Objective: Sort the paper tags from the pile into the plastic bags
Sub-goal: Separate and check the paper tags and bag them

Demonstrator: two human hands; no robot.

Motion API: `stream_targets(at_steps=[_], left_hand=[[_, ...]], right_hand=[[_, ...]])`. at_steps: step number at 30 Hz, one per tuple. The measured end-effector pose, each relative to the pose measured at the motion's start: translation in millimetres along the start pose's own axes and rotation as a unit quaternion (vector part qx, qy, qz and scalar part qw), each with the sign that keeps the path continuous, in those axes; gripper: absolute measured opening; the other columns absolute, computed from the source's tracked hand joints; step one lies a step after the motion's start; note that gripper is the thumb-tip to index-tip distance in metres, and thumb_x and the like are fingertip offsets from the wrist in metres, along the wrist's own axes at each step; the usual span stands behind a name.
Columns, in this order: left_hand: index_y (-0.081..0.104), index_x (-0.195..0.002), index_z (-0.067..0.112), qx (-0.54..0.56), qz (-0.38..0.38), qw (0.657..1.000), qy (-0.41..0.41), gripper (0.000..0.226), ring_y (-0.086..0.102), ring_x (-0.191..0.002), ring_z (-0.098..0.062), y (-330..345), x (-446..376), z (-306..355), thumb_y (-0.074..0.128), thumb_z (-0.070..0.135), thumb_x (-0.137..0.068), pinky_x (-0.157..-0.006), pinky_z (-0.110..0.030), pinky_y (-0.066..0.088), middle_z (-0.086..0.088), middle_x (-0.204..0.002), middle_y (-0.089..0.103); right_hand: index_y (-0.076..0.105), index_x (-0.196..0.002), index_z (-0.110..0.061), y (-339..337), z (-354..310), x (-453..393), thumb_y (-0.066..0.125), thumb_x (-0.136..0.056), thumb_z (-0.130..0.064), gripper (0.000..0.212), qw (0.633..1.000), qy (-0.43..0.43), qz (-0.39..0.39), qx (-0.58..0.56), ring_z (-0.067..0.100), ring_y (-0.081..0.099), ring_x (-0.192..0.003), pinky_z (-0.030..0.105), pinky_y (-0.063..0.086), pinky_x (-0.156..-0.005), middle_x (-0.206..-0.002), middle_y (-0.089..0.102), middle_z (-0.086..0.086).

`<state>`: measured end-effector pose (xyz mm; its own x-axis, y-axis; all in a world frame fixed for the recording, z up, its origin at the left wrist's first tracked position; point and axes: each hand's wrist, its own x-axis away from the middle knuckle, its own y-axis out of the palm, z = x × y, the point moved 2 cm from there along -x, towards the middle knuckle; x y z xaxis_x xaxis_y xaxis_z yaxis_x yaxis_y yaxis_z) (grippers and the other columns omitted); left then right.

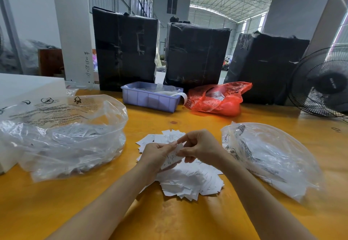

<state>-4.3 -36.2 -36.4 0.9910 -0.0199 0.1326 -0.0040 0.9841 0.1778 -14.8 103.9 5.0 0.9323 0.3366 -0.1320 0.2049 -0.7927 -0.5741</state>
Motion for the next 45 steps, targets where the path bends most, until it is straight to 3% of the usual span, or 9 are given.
stream_targets(at_steps=[5,9,19,24,28,32,36,40,45], left_hand=[[0.067,-0.093,0.004,0.026,-0.009,0.999,-0.023,0.025,0.068,-0.069,-0.022,-3.7,0.1,2.7,0.061,0.028,-0.090,-0.056,-0.026,0.050,-0.014,-0.086,0.069],[0.069,-0.099,0.011,-0.021,-0.070,0.997,-0.035,0.031,0.066,-0.080,-0.021,-5.5,-0.2,3.0,0.056,0.038,-0.091,-0.068,-0.028,0.048,-0.009,-0.093,0.074],[0.076,-0.093,0.031,0.011,-0.076,0.997,-0.018,0.034,0.064,-0.086,-0.019,-1.2,4.6,9.1,0.057,0.054,-0.077,-0.070,-0.029,0.051,0.000,-0.089,0.068],[0.073,-0.099,0.034,0.056,-0.060,0.997,-0.016,0.028,0.061,-0.102,-0.024,5.4,7.1,8.6,0.057,0.049,-0.084,-0.064,-0.029,0.050,-0.003,-0.111,0.066],[0.071,-0.103,0.031,0.065,-0.040,0.997,-0.002,0.030,0.061,-0.089,-0.022,8.5,8.7,8.9,0.058,0.048,-0.083,-0.065,-0.030,0.050,-0.003,-0.092,0.066],[0.072,-0.095,0.026,0.065,-0.003,0.998,0.022,0.033,0.060,-0.079,-0.018,6.5,6.1,7.5,0.060,0.049,-0.076,-0.071,-0.033,0.049,-0.003,-0.081,0.065],[0.071,-0.091,0.017,0.047,-0.006,0.999,0.021,0.027,0.063,-0.075,-0.016,2.3,1.4,4.0,0.063,0.042,-0.083,-0.066,-0.029,0.049,-0.001,-0.079,0.070],[0.072,-0.084,0.009,0.023,0.035,0.997,0.066,0.014,0.059,-0.062,-0.012,-1.8,-2.2,4.0,0.069,0.023,-0.083,-0.050,-0.016,0.047,-0.002,-0.070,0.071],[0.073,-0.076,0.012,0.014,0.059,0.995,0.077,0.012,0.052,-0.056,-0.011,-3.5,-0.8,4.6,0.070,0.022,-0.083,-0.052,-0.020,0.043,0.003,-0.059,0.069]], right_hand=[[0.064,-0.100,0.006,-1.7,-0.4,-1.0,0.068,-0.081,0.003,0.020,0.997,-0.015,0.077,-0.014,0.012,0.059,-0.049,0.020,0.052,-0.052,-0.077,0.068,0.022],[0.064,-0.096,0.007,-11.0,2.3,-0.9,0.067,-0.082,0.004,0.014,0.991,-0.008,0.116,-0.063,0.011,0.057,-0.047,0.018,0.051,-0.049,-0.070,0.066,0.012],[0.068,-0.086,-0.003,-9.1,4.6,-1.2,0.059,-0.090,-0.003,0.010,0.991,0.003,0.091,-0.101,0.006,0.050,-0.049,0.015,0.044,-0.049,-0.064,0.059,0.004],[0.068,-0.093,-0.002,-6.8,3.2,-1.1,0.054,-0.093,-0.002,0.014,0.995,-0.019,0.063,-0.074,0.007,0.045,-0.052,0.016,0.043,-0.051,-0.064,0.056,0.002],[0.066,-0.095,-0.002,-2.0,2.9,-1.9,0.052,-0.096,-0.012,0.017,0.993,-0.011,0.052,-0.106,0.012,0.056,-0.064,0.020,0.050,-0.059,-0.074,0.061,0.006],[0.058,-0.111,-0.002,3.5,2.0,-0.4,0.061,-0.089,-0.010,0.023,0.977,0.019,-0.037,-0.207,0.017,0.067,-0.076,0.026,0.057,-0.067,-0.089,0.065,0.012],[0.056,-0.120,0.002,2.1,2.9,-2.1,0.061,-0.086,0.006,0.035,0.990,0.001,-0.008,-0.137,0.013,0.062,-0.071,0.019,0.053,-0.064,-0.089,0.063,0.010],[0.050,-0.130,-0.002,-3.9,4.1,-2.4,0.059,-0.088,0.004,0.044,0.995,-0.004,0.036,-0.094,0.018,0.060,-0.075,0.020,0.052,-0.065,-0.092,0.062,0.015],[0.057,-0.127,-0.006,-3.5,-0.1,0.9,0.064,-0.087,-0.010,0.040,0.999,-0.035,0.023,-0.035,0.019,0.061,-0.083,0.025,0.053,-0.068,-0.103,0.067,0.010]])
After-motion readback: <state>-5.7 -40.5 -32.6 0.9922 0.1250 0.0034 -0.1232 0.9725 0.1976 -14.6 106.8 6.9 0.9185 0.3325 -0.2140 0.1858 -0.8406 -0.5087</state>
